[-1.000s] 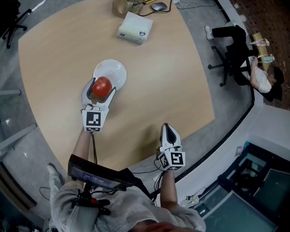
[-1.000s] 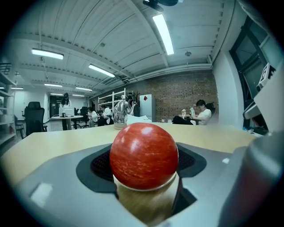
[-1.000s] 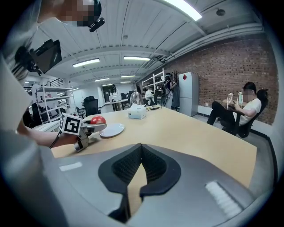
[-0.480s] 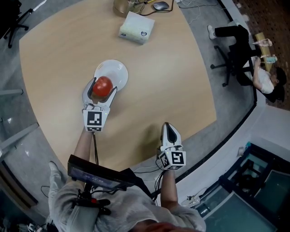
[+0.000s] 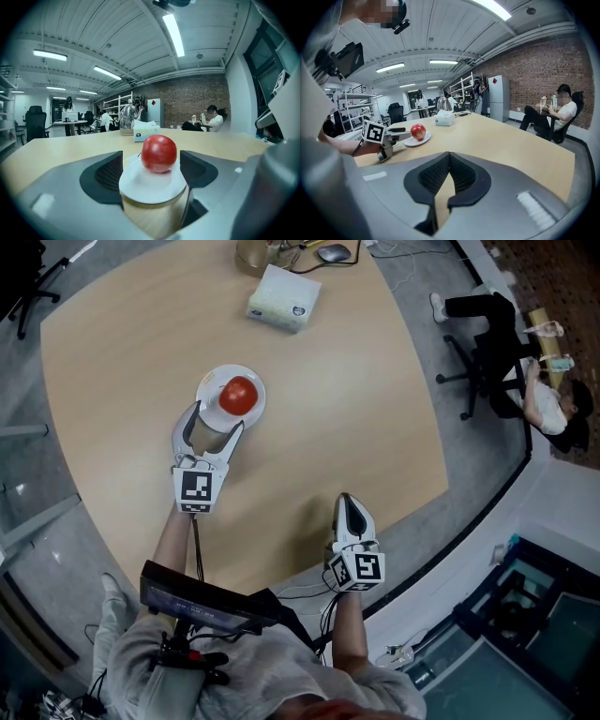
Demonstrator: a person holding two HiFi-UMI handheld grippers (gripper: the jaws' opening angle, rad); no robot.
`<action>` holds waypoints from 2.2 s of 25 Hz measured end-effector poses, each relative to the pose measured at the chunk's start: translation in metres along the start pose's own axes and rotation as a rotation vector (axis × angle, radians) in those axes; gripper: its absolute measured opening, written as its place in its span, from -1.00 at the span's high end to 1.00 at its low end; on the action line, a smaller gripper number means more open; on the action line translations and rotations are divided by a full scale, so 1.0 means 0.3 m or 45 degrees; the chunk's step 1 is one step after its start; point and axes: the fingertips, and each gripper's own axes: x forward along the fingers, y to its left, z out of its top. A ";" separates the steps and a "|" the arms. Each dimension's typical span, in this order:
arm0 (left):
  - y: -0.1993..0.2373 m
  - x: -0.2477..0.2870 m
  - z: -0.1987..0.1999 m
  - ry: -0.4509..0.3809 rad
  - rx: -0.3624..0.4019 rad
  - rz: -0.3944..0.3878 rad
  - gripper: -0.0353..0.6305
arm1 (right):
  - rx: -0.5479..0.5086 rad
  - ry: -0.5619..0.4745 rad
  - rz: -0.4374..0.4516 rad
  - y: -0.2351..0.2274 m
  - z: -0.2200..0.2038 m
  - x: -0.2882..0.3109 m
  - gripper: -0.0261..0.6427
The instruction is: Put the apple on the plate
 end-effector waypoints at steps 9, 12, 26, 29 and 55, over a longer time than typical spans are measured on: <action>0.003 -0.002 -0.001 0.001 -0.006 0.004 -0.29 | 0.004 -0.003 -0.007 -0.001 0.001 -0.004 0.90; 0.004 0.001 -0.004 0.002 -0.007 0.005 -0.29 | 0.005 -0.005 -0.007 -0.001 0.003 -0.002 0.90; 0.001 0.007 -0.008 0.007 0.007 0.002 -0.22 | 0.000 -0.012 -0.014 -0.003 0.008 -0.007 0.90; -0.005 0.011 -0.014 0.018 0.010 -0.010 -0.21 | 0.004 -0.010 -0.022 -0.009 0.008 -0.009 0.90; -0.015 -0.159 0.159 -0.043 0.045 0.005 0.41 | -0.015 -0.106 -0.008 0.068 0.083 -0.129 0.90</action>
